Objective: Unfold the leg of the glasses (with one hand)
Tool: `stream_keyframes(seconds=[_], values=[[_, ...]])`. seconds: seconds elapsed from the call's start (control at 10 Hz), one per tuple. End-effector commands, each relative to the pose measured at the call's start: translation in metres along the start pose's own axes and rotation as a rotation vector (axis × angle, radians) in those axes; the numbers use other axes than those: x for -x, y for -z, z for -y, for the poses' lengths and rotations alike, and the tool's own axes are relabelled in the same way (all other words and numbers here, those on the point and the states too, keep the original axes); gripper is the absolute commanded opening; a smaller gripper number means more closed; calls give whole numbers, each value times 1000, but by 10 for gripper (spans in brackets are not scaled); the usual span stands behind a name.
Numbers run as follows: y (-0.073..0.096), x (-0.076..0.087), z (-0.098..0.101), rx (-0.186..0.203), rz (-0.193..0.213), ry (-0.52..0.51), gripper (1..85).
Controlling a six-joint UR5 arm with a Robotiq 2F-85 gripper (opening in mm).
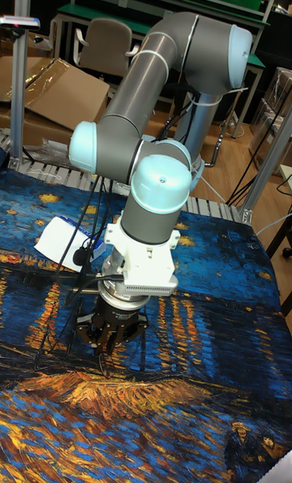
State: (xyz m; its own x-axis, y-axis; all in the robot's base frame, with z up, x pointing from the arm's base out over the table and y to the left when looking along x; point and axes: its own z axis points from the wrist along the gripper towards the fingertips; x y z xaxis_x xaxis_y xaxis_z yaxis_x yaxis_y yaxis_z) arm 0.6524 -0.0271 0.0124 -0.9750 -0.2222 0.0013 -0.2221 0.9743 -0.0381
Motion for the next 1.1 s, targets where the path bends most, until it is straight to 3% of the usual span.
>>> stream_keyframes(seconds=[0.0,0.5,1.0], values=[[-1,-1,0,10,5,-10,267],[-4,-3,-3,10,2,-25,257],[-3,-4,-3,4,-7,-58,163]])
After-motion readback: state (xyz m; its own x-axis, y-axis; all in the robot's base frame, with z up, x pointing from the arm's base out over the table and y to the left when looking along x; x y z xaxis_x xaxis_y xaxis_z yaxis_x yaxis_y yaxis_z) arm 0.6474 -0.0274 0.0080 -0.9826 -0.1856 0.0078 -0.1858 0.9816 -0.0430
